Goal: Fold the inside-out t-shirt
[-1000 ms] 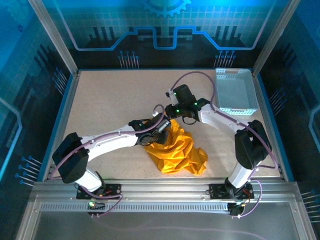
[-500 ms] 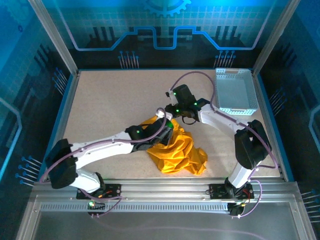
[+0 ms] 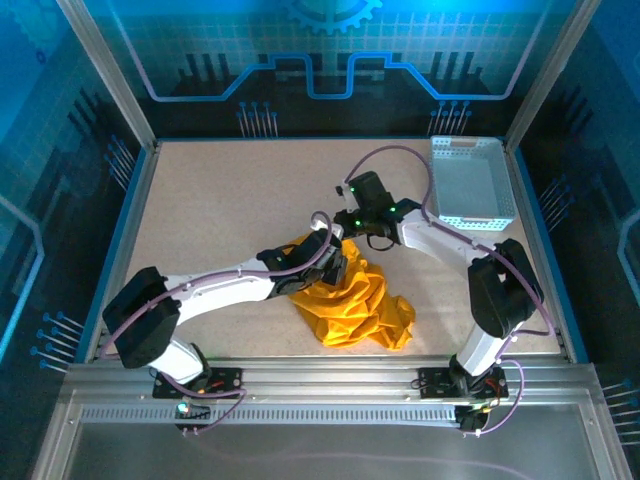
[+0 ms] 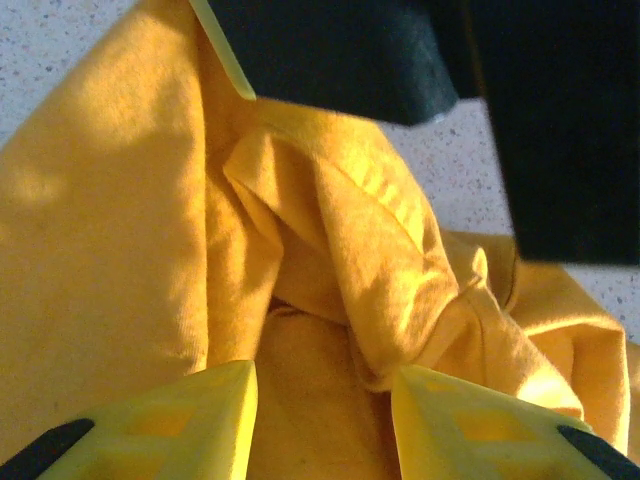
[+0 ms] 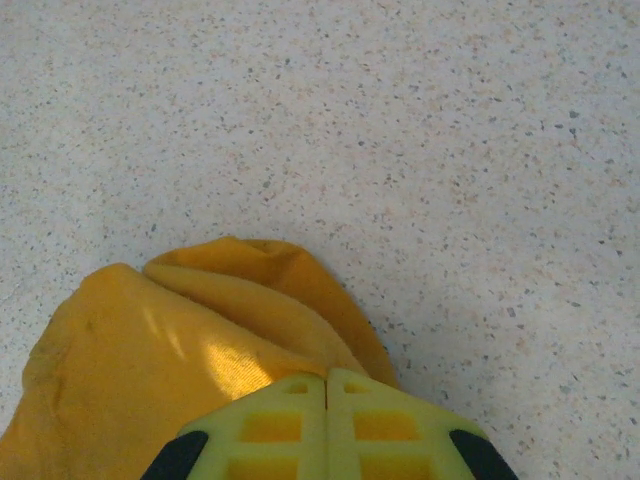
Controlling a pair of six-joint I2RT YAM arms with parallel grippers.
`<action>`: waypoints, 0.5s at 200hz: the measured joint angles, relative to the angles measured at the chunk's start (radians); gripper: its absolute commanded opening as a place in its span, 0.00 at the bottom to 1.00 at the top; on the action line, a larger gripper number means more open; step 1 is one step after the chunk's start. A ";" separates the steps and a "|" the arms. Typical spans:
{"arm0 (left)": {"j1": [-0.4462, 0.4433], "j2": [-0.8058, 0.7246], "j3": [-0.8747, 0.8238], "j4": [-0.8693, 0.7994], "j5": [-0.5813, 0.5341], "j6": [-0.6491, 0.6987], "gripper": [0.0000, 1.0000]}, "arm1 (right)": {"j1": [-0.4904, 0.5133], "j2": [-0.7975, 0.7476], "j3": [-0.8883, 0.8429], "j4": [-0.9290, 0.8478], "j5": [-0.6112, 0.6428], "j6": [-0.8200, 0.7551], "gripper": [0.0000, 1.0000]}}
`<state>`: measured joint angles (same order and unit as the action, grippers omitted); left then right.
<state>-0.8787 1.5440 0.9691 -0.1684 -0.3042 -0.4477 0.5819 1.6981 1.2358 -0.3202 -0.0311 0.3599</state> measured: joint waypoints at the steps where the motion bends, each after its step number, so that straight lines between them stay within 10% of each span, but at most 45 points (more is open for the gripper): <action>1: 0.000 0.001 0.000 0.002 0.000 0.000 0.41 | 0.000 0.000 0.000 0.000 0.000 0.001 0.00; 100: 0.035 0.035 -0.088 0.052 -0.032 0.012 0.42 | -0.020 -0.066 -0.053 0.034 -0.096 0.070 0.00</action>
<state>-0.8436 1.5787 0.8814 -0.1162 -0.3367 -0.4355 0.5617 1.6325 1.1831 -0.2859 -0.1272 0.4301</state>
